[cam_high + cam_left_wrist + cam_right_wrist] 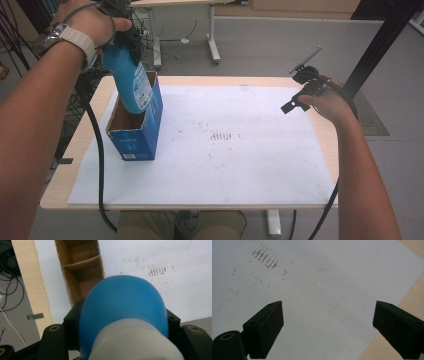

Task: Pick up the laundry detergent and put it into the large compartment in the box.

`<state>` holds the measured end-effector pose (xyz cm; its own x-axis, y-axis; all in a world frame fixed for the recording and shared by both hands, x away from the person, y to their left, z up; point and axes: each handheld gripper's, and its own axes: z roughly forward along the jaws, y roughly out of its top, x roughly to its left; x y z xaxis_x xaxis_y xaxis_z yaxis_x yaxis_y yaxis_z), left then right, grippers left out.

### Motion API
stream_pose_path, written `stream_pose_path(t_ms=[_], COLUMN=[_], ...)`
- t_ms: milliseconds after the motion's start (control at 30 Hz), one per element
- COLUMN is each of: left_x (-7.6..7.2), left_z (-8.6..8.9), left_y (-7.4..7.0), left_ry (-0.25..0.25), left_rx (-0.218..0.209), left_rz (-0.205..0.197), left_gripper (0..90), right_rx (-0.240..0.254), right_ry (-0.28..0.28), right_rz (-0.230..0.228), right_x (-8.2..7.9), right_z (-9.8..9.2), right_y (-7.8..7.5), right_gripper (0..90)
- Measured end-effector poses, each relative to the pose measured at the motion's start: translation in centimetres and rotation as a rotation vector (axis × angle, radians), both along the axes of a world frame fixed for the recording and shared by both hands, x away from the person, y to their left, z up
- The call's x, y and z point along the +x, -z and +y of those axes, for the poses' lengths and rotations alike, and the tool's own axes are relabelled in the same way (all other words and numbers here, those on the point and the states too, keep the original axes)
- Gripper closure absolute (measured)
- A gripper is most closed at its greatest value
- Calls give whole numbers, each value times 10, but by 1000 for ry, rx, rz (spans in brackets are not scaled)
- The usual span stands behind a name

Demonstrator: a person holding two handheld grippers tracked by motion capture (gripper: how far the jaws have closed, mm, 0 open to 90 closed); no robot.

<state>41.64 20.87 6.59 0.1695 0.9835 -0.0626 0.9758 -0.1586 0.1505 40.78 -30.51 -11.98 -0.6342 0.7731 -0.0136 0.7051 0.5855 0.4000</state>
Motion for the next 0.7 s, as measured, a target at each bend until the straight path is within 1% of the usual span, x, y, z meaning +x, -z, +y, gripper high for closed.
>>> stream_pose_path(t_ms=[167, 333, 700], left_x=[-1, -2, -2], left_z=[5, 9, 18], left_y=[-4, -5, 2], left_ry=[-14, -34, -89], left_rx=[1, 12, 11], left_rz=[-1, -4, -12], left_gripper=[378, 378, 378], right_rx=[-1, -3, -6], right_ry=[0, 0, -2], right_rz=[1, 2, 9], right_x=[1, 2, 3], right_z=[1, 2, 5], right_y=[0, 1, 3], right_gripper=[95, 95, 95])
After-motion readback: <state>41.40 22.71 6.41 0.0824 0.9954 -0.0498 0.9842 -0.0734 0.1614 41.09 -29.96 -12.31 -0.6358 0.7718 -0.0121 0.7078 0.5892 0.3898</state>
